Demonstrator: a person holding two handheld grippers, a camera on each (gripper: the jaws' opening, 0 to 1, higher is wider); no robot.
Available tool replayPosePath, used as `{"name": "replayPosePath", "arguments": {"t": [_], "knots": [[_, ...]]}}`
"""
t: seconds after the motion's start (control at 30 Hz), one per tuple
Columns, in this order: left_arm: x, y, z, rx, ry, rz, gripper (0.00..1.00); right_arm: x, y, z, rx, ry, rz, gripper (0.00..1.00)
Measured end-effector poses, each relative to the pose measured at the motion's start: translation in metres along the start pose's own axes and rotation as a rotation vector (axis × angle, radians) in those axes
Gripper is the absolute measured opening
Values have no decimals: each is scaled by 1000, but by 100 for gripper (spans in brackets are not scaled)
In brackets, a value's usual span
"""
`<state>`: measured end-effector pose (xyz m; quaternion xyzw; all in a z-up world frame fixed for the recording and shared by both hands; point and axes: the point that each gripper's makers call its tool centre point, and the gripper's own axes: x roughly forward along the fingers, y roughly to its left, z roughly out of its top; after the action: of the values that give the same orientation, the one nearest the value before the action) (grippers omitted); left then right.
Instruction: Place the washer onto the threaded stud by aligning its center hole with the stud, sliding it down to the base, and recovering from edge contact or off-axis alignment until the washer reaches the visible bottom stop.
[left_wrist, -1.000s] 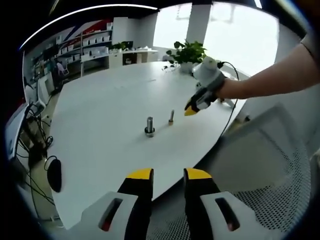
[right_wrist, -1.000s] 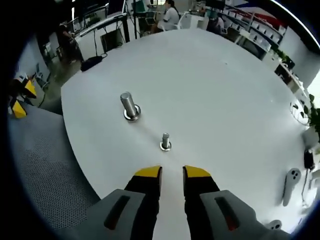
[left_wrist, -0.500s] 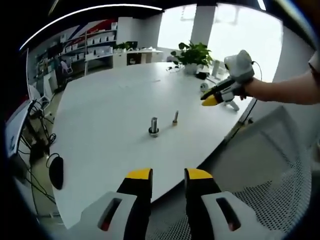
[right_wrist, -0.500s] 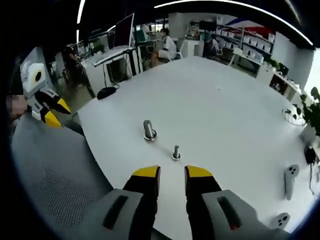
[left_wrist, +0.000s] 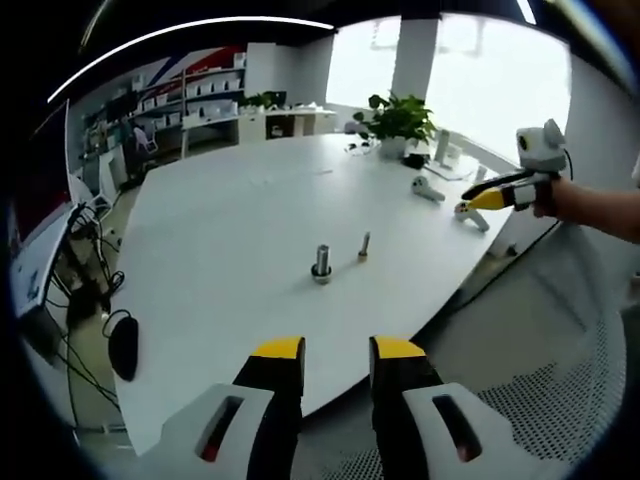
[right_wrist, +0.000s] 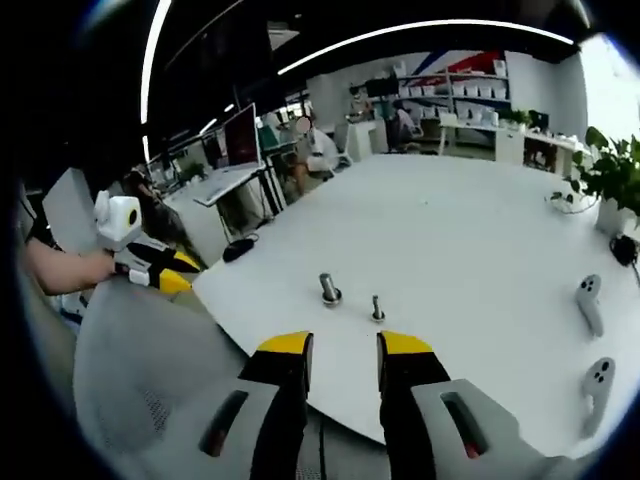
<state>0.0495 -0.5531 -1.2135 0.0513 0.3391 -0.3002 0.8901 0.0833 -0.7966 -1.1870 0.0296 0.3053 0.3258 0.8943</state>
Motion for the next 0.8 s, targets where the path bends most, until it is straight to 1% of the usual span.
{"name": "replayPosePath", "arguments": {"t": [0.07, 0.13, 0.17, 0.2, 0.23, 0.33, 0.43, 0.47, 0.5, 0.57, 0.63, 0.67, 0.8], "knots": [[0, -2, 3, 3, -10, -11, 24, 0, 6, -5, -17, 13, -8, 27], [0, -3, 5, 2, -21, -21, 24, 1, 14, -9, -62, 16, -10, 27], [-1, -9, 7, -8, -36, -53, 24, 1, 14, -12, -127, 27, -20, 27], [-2, -12, 10, -9, -49, -66, 24, 1, 13, -12, -162, 29, -29, 27], [-2, -11, 10, -4, -47, -58, 24, 1, 14, -11, -174, 15, -26, 27], [-2, -9, 11, 7, -51, -44, 24, 0, 15, -9, -145, -16, -4, 28], [-4, -3, 14, -7, -69, -10, 23, 3, 11, -15, -64, 4, 16, 29], [-4, -1, 14, -9, -71, -3, 23, 3, 10, -14, -71, -3, 13, 28], [-6, 1, 17, -11, -87, 8, 23, 2, 10, -12, -85, -16, 4, 28], [-8, 4, 18, -8, -100, 22, 23, 2, 11, -12, -99, -17, -1, 29], [-7, 6, 17, -16, -100, 27, 22, 7, 14, -18, -75, 16, 22, 29], [-6, 8, 14, -21, -84, 28, 22, 8, 15, -21, -83, 35, 26, 28], [-5, 6, 13, -6, -74, 22, 22, 10, 21, -26, -110, 65, 52, 28]]}}
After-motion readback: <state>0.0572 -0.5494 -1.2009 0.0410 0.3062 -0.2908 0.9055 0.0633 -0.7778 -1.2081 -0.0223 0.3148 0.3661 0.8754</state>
